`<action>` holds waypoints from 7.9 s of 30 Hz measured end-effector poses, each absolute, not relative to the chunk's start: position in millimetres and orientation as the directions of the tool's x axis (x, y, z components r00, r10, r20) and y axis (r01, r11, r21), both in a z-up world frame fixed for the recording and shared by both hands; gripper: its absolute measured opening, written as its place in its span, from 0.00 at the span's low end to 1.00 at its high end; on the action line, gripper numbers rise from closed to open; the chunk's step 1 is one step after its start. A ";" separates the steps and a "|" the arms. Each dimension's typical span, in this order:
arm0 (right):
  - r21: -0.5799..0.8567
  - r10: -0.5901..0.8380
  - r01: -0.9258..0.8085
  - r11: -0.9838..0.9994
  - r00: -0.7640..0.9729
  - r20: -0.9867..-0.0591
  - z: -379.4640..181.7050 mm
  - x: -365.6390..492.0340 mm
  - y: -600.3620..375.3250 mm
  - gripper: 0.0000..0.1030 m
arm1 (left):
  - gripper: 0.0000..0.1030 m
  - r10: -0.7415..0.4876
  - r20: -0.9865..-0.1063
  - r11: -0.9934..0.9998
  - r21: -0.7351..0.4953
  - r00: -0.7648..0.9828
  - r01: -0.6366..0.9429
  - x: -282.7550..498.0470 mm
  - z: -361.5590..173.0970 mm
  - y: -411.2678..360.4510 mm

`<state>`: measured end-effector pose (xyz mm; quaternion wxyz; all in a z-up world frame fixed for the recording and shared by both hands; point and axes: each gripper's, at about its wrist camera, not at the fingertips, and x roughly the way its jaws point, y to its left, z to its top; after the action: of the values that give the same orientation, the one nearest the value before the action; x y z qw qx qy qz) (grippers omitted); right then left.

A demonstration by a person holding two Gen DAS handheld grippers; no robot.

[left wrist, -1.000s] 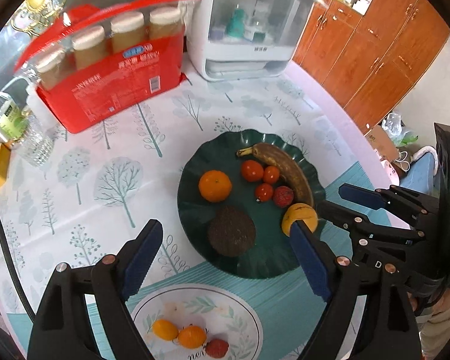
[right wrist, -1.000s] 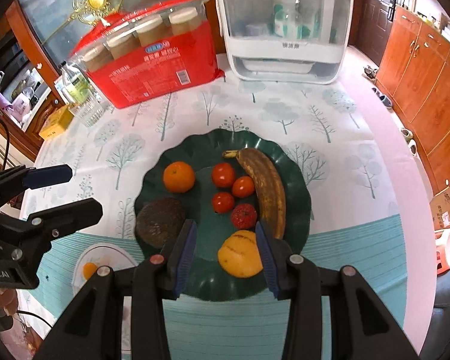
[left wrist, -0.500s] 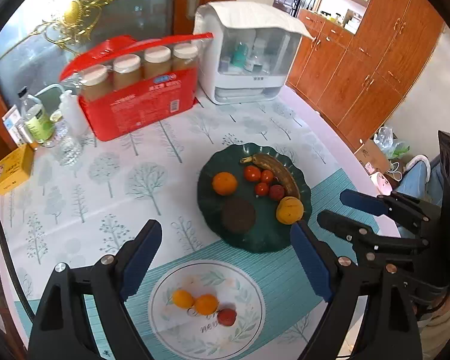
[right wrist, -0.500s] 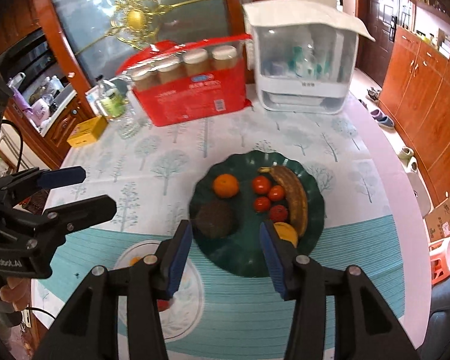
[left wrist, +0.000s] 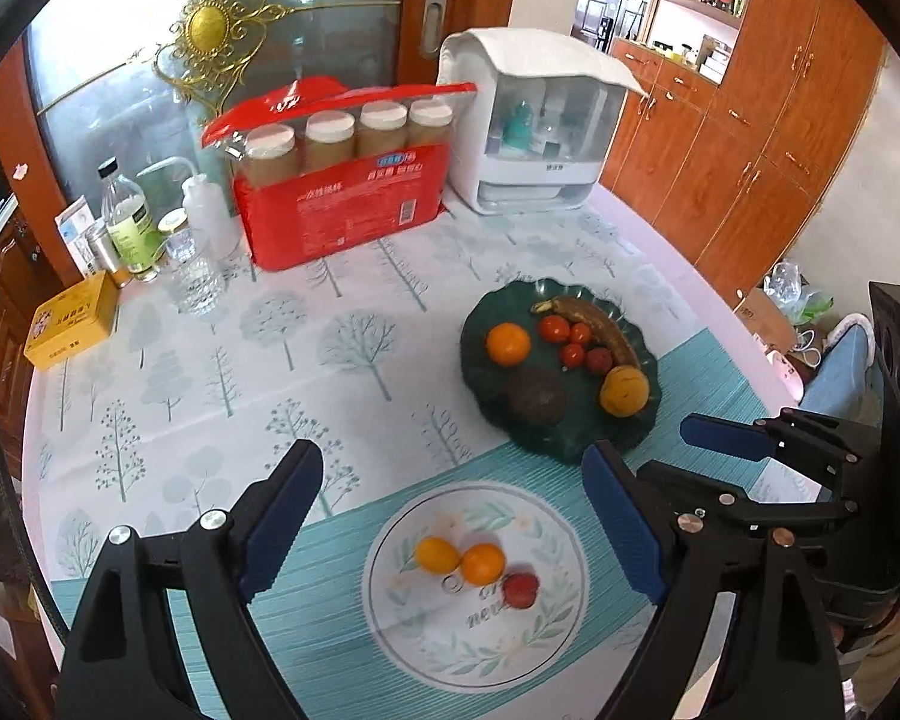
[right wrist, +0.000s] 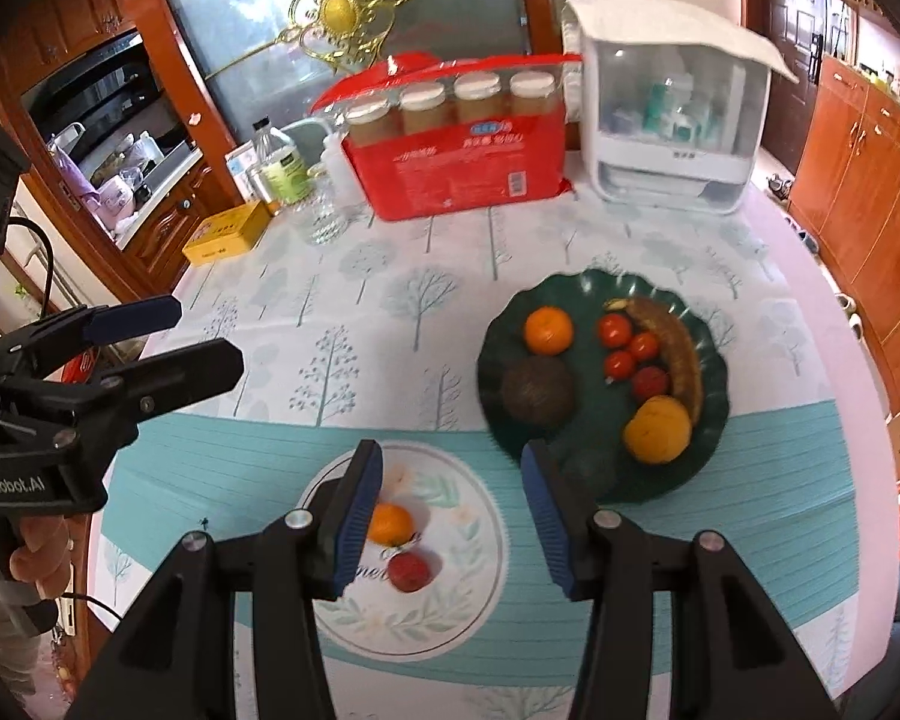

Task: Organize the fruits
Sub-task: 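Move both open tools back over the white plate, then grasp the small orange with the right tool while the left tool grasps the yellow citrus, then carry orange and yellow citrus onto the green plate and open both tools, then move both open tools back over the white plate toward the red lychee, then close the right tool around the red lychee on the white plate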

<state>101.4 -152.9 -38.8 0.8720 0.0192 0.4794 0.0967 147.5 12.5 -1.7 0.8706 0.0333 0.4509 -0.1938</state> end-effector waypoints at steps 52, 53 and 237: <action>0.087 0.155 -0.205 0.975 0.343 -0.926 -203.0 125.0 -110.4 0.39 | 0.84 -0.301 -0.935 0.889 -0.204 0.189 0.409 181.0 -194.7 17.3; 0.083 0.147 -0.193 0.978 0.346 -0.927 -202.8 125.0 -115.2 0.39 | 0.83 -0.303 -0.935 0.888 -0.207 0.183 0.409 182.0 -196.3 14.6; 0.110 0.192 -0.235 0.966 0.364 -0.912 -154.1 87.3 -120.3 0.44 | 0.86 -0.107 -0.896 0.994 -0.081 0.431 0.077 115.1 -135.1 45.1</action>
<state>87.3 -120.3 -154.1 0.8255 -0.0195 0.5490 0.1291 115.1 45.1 -135.1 0.8457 -0.0141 0.5307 -0.0542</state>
